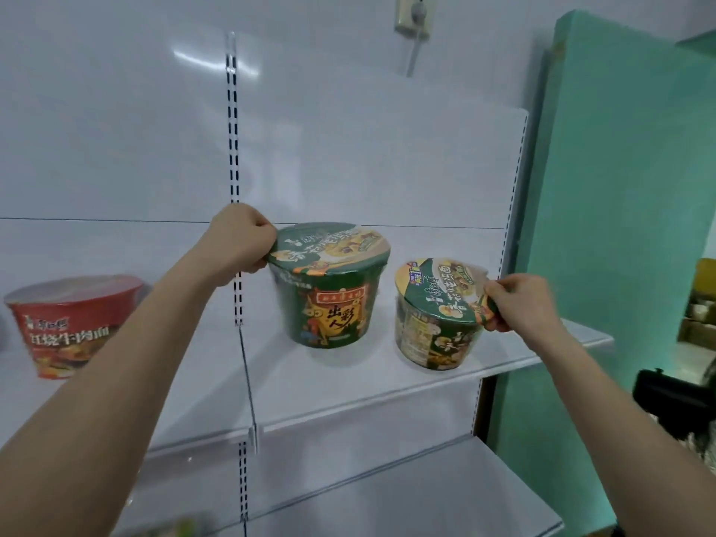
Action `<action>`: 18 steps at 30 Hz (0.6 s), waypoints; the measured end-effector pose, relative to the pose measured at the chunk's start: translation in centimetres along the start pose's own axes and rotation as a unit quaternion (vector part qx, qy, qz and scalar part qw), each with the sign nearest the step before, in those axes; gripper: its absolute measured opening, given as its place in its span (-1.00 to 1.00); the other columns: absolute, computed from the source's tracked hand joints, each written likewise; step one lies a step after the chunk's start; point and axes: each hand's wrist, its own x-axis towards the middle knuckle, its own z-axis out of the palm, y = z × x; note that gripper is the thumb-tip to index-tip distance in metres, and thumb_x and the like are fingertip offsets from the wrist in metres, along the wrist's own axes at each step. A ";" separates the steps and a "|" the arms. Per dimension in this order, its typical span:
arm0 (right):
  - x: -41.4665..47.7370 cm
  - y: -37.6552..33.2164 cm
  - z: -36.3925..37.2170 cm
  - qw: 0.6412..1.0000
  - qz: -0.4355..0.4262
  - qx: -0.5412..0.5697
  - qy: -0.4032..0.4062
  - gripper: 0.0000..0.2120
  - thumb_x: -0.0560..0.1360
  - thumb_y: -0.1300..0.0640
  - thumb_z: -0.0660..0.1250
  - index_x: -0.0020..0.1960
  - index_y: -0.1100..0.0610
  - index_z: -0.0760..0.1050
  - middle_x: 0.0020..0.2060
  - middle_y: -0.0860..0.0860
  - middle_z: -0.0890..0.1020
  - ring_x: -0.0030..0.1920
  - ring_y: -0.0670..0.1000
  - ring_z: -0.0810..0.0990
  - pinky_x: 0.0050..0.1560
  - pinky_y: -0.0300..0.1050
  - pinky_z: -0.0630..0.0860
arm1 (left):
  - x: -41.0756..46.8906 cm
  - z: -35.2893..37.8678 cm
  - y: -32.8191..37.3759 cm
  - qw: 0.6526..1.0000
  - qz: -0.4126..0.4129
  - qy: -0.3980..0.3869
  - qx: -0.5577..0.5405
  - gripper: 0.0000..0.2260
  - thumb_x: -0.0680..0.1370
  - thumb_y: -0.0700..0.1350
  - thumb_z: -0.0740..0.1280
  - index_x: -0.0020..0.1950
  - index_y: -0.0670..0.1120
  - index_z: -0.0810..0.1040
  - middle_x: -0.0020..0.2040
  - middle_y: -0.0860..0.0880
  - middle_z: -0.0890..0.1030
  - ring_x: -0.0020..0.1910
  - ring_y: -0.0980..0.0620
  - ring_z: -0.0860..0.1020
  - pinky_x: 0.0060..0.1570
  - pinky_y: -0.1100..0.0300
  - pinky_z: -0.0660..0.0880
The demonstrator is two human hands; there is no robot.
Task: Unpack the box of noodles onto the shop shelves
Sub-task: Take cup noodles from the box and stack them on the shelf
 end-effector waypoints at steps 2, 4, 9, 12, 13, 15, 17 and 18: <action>2.1 0.6 1.1 1.000 0.007 0.002 -0.015 -0.78 0.55 0.23 0.22 -0.19 0.30 0.54 -0.51 0.14 0.54 -0.70 -0.09 0.47 -0.66 -0.26 0.44 | 1.9 0.4 0.6 1.000 0.000 0.012 -0.003 -0.78 0.46 -0.35 0.14 -0.15 -0.44 0.54 -0.45 -0.16 0.43 -0.53 -0.03 0.33 -0.50 0.27 0.32; 4.3 1.4 2.3 1.000 0.014 0.008 -0.024 -0.79 0.55 0.25 0.22 -0.16 0.34 0.54 -0.52 0.14 0.54 -0.70 -0.08 0.47 -0.67 -0.26 0.44 | 3.7 1.5 1.2 1.000 0.004 0.012 -0.004 -0.79 0.47 -0.37 0.13 -0.19 -0.39 0.54 -0.47 -0.13 0.40 -0.55 -0.01 0.32 -0.64 0.33 0.28; 8.7 2.5 5.4 0.996 0.031 0.026 -0.074 -0.81 0.55 0.27 0.20 -0.14 0.37 0.50 -0.60 0.12 0.51 -0.72 -0.08 0.45 -0.69 -0.28 0.41 | 7.6 3.7 1.7 1.000 -0.004 0.030 -0.003 -0.78 0.47 -0.40 0.12 -0.33 -0.31 0.47 -0.50 -0.10 0.37 -0.65 0.06 0.30 -0.70 0.36 0.22; 11.2 3.1 7.2 0.994 0.030 0.010 -0.101 -0.69 0.56 0.25 0.19 -0.34 0.29 0.44 -0.70 0.06 0.48 -0.73 -0.08 0.43 -0.67 -0.30 0.38 | 9.5 4.5 1.6 0.998 -0.015 0.054 0.008 -0.76 0.46 -0.40 0.12 -0.39 -0.29 0.44 -0.52 -0.10 0.37 -0.67 0.06 0.30 -0.69 0.38 0.21; 11.9 3.3 7.7 0.994 0.028 0.005 -0.110 -0.68 0.56 0.26 0.18 -0.36 0.26 0.42 -0.72 0.02 0.47 -0.73 -0.09 0.43 -0.68 -0.32 0.36 | 10.0 4.7 1.6 0.998 -0.017 0.061 0.008 -0.75 0.46 -0.40 0.12 -0.41 -0.28 0.41 -0.52 -0.09 0.36 -0.69 0.08 0.30 -0.70 0.40 0.21; 13.5 3.6 8.9 0.991 0.025 0.006 -0.133 -0.70 0.56 0.28 0.16 -0.34 0.25 0.41 -0.74 -0.01 0.45 -0.74 -0.11 0.43 -0.71 -0.34 0.33 | 10.9 5.0 1.6 0.997 -0.023 0.073 0.008 -0.74 0.45 -0.41 0.12 -0.44 -0.27 0.39 -0.51 -0.09 0.35 -0.65 0.04 0.30 -0.70 0.41 0.21; 14.8 3.7 10.1 0.987 0.022 0.011 -0.160 -0.73 0.56 0.30 0.16 -0.32 0.27 0.40 -0.74 -0.01 0.46 -0.72 -0.11 0.45 -0.71 -0.33 0.35 | 11.7 5.2 1.5 0.996 -0.036 0.085 0.007 -0.73 0.46 -0.41 0.13 -0.44 -0.27 0.39 -0.51 -0.09 0.36 -0.62 0.03 0.31 -0.69 0.40 0.24; 15.4 3.7 10.8 0.985 0.020 0.008 -0.171 -0.74 0.56 0.31 0.16 -0.30 0.29 0.40 -0.75 -0.01 0.46 -0.71 -0.10 0.46 -0.71 -0.33 0.34 | 12.1 5.4 1.5 0.995 -0.041 0.092 0.009 -0.73 0.46 -0.40 0.13 -0.44 -0.27 0.39 -0.50 -0.09 0.36 -0.62 0.04 0.31 -0.69 0.40 0.24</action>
